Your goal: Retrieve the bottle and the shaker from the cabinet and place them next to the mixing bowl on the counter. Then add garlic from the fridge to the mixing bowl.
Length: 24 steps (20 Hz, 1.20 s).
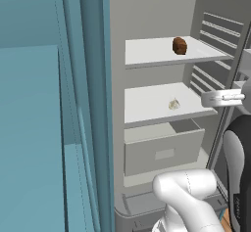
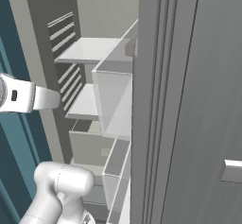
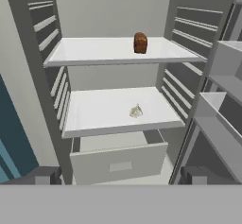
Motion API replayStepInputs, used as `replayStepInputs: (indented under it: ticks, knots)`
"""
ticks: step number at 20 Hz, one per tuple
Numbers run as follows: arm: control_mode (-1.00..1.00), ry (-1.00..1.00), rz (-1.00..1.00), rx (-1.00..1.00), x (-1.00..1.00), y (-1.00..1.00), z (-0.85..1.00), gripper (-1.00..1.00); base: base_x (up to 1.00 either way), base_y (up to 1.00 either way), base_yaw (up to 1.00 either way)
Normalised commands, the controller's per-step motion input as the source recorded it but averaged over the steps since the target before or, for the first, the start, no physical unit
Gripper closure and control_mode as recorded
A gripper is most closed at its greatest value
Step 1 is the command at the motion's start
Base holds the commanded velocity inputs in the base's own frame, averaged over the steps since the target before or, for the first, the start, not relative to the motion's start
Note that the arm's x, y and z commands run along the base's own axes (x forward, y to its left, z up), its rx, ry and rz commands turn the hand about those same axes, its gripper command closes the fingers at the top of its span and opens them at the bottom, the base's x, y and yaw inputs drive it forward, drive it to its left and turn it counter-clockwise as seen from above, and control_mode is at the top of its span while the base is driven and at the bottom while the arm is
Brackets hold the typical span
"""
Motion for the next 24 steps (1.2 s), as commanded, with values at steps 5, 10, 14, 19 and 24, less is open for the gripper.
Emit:
replayStepInputs:
  ticks: [5, 10, 14, 19, 24]
  knots:
    - [1.00, 0.00, 0.00, 0.00, 0.00, 0.00, 0.00, -1.00, -0.02, -0.03, -0.01]
    - [-1.00, 0.09, -0.01, 0.06, 0.17, -0.19, -0.35, -1.00, -0.01, -0.03, -0.01]
    - [-1.00, 0.30, 0.00, 0.05, 0.28, -0.23, -0.16, -1.00, 0.00, 0.00, 0.00]
    - [-1.00, 0.13, 0.00, -0.05, 0.32, -0.01, -0.02, -1.00, 0.00, 0.00, 0.00]
    - [-1.00, 0.00, 0.00, -0.14, 0.61, -0.06, -0.46, -1.00, 0.00, 0.00, 0.00]
